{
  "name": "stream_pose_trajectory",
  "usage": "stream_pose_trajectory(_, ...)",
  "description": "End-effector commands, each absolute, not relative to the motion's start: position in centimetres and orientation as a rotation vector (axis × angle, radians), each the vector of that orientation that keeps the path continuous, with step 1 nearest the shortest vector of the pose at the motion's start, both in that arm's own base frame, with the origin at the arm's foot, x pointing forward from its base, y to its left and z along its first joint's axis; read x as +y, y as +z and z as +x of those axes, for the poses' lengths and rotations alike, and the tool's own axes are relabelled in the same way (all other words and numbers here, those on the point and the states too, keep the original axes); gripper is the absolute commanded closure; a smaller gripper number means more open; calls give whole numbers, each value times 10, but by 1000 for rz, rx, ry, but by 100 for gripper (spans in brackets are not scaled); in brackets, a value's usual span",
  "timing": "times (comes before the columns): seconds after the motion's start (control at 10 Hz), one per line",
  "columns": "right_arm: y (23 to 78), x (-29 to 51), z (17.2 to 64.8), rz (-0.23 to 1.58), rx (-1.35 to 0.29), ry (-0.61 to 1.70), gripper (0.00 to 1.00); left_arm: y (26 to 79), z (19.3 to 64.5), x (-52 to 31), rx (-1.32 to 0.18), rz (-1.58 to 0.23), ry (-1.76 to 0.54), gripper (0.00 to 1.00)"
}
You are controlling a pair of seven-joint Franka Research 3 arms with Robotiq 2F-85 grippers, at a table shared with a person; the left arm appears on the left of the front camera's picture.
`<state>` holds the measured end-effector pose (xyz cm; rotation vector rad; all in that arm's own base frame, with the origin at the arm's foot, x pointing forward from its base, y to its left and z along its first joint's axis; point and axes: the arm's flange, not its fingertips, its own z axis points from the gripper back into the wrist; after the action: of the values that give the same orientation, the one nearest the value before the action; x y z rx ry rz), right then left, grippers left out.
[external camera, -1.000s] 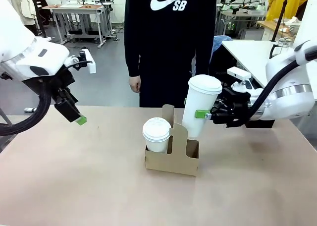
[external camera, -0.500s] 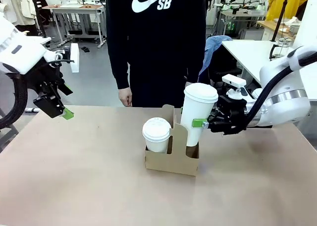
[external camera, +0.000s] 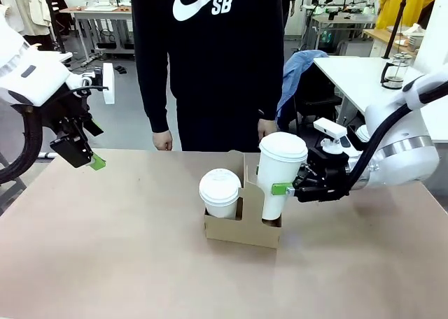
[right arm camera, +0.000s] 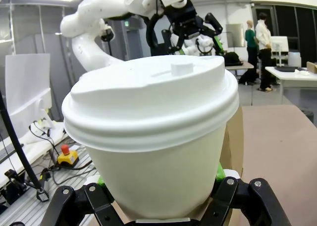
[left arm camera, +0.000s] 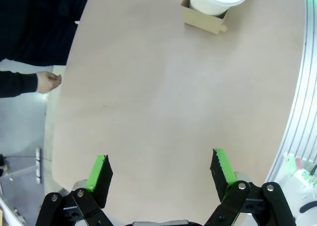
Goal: Pour a drink into a cup and package it in a carrier.
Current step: Insert the held 600 ml Paper Cup into the Cup Carrier.
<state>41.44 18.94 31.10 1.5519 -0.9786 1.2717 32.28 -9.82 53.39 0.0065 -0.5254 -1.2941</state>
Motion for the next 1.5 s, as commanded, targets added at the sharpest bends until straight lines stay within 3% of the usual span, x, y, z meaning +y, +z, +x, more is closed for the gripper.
stream_pose_trajectory(0.0,300,191,411,1507,-1018,1297,20,533,323,-100,-522,3,-1278,0)
stream_pose_trajectory(0.5,273,183,416,1451,-1092,1284,20,533,323,-100,-522,3,-1278,0)
stream_pose_trajectory(1.4,242,192,418,1403,-1024,1327,20,533,323,-100,-522,3,-1278,0)
